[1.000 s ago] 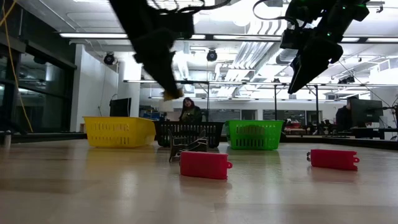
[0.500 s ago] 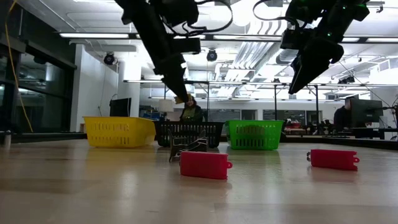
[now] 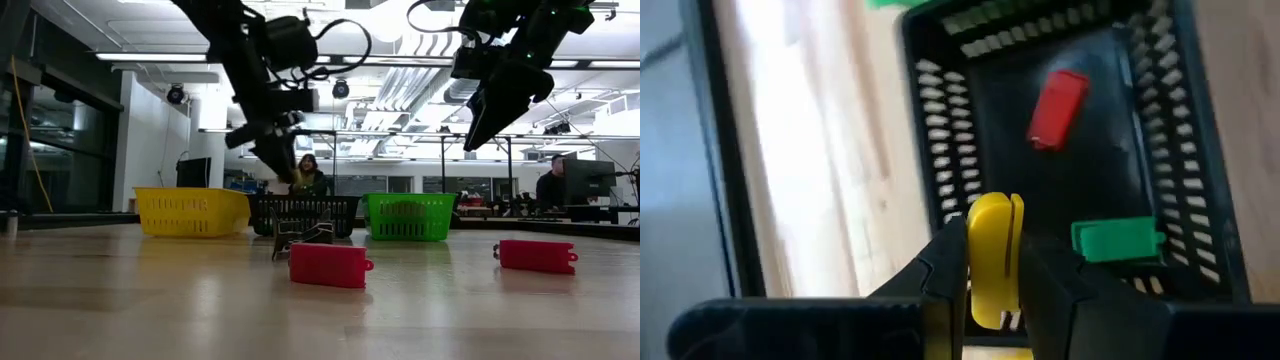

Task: Pick and place Stapler, Stapler remover, tape
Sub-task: Put the yellow stapler into the black bin

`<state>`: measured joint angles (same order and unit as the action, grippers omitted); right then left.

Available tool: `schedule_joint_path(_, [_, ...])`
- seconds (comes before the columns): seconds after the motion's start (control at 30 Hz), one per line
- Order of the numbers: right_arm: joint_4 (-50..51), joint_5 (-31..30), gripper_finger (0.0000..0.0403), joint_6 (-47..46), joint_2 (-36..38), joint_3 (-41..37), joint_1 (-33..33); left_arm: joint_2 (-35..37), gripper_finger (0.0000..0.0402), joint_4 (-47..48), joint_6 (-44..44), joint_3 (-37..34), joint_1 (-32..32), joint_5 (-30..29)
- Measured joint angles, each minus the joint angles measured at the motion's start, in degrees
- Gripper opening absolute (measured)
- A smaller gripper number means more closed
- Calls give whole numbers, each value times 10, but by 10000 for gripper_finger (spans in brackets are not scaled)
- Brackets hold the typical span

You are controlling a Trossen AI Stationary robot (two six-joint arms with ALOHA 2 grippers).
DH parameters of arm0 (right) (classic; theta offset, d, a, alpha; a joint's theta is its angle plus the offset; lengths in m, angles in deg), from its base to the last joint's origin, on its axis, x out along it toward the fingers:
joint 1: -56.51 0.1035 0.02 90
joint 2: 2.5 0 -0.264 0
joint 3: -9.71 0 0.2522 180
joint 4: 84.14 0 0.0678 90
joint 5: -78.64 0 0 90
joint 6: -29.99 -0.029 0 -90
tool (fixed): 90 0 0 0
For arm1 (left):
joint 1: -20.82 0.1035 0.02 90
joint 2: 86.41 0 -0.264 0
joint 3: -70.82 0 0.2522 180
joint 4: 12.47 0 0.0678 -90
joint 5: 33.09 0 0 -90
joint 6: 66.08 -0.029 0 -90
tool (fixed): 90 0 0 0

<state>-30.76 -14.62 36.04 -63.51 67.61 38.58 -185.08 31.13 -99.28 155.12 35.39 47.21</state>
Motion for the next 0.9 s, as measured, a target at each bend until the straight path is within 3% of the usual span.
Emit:
schedule_joint_path(0.13, [0, 0, 197, 2, 0, 0, 0, -18, 60, -7, -91, 0, 8, 30])
schedule_joint_path(0.3, [0, -1, 197, 3, 0, 0, 0, -31, 60, -14, -125, 0, 11, 51])
schedule_joint_path(0.57, [0, -2, 197, 4, 0, 0, 0, -30, 61, -17, -118, 0, 12, 94])
schedule_joint_path(0.9, [1, -2, 197, 3, 0, 0, 0, -49, 73, -26, -108, 0, 12, 86])
